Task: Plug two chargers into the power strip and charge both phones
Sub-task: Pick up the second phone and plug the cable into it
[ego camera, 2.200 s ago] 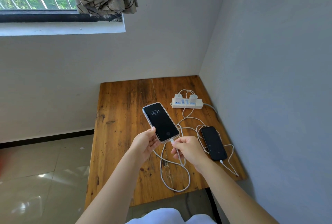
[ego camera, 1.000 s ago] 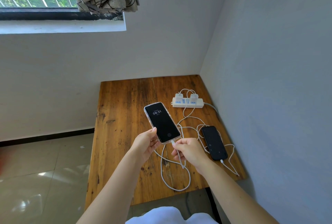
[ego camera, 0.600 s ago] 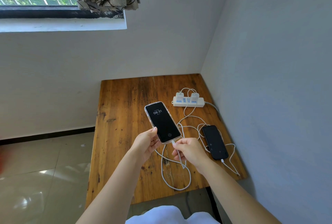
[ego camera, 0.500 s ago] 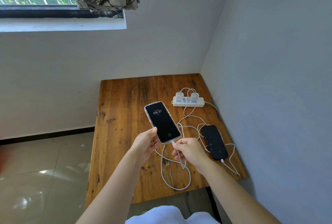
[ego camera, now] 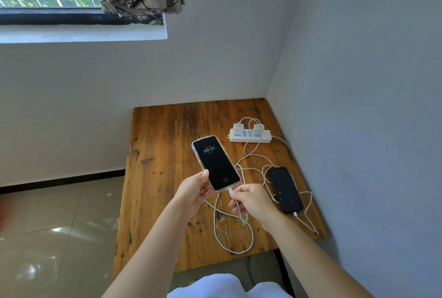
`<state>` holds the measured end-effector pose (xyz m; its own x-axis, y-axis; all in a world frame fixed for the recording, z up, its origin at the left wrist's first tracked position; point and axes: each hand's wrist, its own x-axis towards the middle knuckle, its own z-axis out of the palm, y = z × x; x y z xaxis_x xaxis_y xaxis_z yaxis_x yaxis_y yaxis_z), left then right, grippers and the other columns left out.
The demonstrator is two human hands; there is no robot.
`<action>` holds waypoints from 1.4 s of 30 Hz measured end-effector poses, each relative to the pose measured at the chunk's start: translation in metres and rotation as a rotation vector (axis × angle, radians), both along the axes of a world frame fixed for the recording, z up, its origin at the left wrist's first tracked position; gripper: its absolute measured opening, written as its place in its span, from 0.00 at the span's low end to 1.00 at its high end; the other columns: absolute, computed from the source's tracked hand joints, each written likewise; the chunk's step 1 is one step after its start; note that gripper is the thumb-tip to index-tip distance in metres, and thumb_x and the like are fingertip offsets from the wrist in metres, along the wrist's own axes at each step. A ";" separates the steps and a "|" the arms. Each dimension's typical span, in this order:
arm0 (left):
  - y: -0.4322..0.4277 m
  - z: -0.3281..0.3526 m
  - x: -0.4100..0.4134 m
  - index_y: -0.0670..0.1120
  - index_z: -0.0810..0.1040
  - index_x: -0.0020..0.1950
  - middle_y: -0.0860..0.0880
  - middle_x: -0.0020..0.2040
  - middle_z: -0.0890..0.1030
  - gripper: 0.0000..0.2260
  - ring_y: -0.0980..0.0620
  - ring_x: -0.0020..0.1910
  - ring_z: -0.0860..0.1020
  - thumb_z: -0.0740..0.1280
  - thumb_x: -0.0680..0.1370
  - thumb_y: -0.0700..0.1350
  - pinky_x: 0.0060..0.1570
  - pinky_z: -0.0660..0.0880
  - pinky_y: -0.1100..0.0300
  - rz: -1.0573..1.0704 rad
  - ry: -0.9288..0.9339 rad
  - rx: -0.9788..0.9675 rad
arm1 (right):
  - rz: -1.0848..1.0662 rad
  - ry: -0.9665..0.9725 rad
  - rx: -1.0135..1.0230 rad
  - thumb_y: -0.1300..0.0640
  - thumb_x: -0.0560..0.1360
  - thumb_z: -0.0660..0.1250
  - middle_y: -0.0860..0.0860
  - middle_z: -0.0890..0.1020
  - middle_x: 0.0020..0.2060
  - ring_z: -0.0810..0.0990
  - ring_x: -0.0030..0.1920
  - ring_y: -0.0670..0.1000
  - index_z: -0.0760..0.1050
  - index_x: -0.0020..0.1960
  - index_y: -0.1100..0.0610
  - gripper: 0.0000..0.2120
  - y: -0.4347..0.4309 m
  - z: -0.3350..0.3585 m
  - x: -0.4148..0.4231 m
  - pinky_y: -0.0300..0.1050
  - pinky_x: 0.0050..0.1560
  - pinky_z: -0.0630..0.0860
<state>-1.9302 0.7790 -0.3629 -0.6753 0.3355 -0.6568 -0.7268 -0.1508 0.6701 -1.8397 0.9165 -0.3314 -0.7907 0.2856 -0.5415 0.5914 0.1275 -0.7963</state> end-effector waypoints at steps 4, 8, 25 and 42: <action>-0.001 0.000 0.001 0.44 0.77 0.54 0.42 0.49 0.84 0.06 0.48 0.45 0.83 0.63 0.80 0.42 0.34 0.79 0.61 -0.006 0.003 0.004 | -0.002 0.005 -0.007 0.58 0.78 0.64 0.53 0.83 0.35 0.82 0.34 0.47 0.80 0.45 0.60 0.08 0.000 0.000 0.000 0.32 0.31 0.75; -0.003 -0.001 0.001 0.45 0.78 0.54 0.42 0.48 0.84 0.06 0.49 0.44 0.84 0.63 0.80 0.42 0.35 0.79 0.61 -0.007 0.008 0.010 | -0.006 0.026 -0.005 0.58 0.78 0.64 0.54 0.83 0.35 0.82 0.34 0.47 0.80 0.46 0.61 0.08 -0.001 -0.001 0.001 0.32 0.31 0.75; -0.012 -0.005 -0.007 0.39 0.76 0.60 0.43 0.41 0.86 0.11 0.50 0.37 0.84 0.64 0.79 0.39 0.31 0.78 0.62 0.005 0.022 0.004 | -0.052 0.130 0.027 0.56 0.77 0.66 0.48 0.82 0.30 0.79 0.31 0.43 0.81 0.39 0.53 0.09 -0.012 -0.014 -0.002 0.32 0.33 0.75; -0.020 -0.013 -0.014 0.39 0.77 0.60 0.40 0.50 0.84 0.11 0.46 0.46 0.84 0.64 0.79 0.39 0.40 0.81 0.58 -0.002 0.045 -0.027 | 0.023 0.144 -0.008 0.54 0.78 0.64 0.49 0.80 0.30 0.77 0.31 0.44 0.80 0.44 0.55 0.08 -0.014 -0.033 -0.007 0.35 0.35 0.75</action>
<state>-1.9437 0.7590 -0.3757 -0.7035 0.3197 -0.6348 -0.6963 -0.1310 0.7057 -1.8470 0.9027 -0.3641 -0.8667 0.2626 -0.4241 0.4678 0.1328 -0.8738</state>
